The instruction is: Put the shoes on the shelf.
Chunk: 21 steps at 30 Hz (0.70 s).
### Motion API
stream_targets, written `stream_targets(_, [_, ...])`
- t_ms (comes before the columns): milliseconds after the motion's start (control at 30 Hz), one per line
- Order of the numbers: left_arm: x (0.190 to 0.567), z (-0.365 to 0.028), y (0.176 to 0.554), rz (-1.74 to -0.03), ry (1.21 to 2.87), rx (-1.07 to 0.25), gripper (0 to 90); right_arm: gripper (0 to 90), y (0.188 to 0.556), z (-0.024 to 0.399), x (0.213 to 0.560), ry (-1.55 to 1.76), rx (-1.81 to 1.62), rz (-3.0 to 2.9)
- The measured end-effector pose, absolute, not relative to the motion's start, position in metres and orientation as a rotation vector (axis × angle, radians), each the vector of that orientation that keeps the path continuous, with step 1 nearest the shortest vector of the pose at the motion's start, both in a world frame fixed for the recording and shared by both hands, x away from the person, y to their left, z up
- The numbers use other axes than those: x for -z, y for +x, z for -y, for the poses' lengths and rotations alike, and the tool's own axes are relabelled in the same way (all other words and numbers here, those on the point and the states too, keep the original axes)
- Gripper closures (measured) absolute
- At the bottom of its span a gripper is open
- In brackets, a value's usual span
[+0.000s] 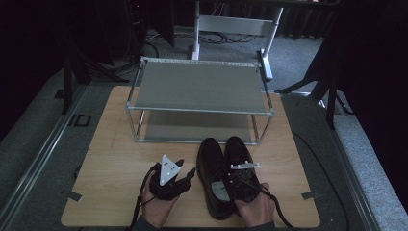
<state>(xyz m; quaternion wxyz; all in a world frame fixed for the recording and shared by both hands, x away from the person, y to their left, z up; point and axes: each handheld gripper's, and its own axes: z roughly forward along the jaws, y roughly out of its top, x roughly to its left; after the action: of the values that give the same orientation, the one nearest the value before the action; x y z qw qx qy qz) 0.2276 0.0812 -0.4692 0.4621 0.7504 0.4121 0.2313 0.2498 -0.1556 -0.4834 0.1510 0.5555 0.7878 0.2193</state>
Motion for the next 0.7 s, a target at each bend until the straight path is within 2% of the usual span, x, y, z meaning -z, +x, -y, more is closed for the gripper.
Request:
stream_targets(400, [0.469,-0.085,0.229,-1.021,1.836,-0.577,51.4,82.4,0.247,0.162,0.476,1.578,-0.722,-2.219])
stream_targets(700, [0.470,-0.086,0.230,-1.029,1.839,-0.577,51.4,82.2,0.271,0.167,0.465,1.591,-0.770,-2.164])
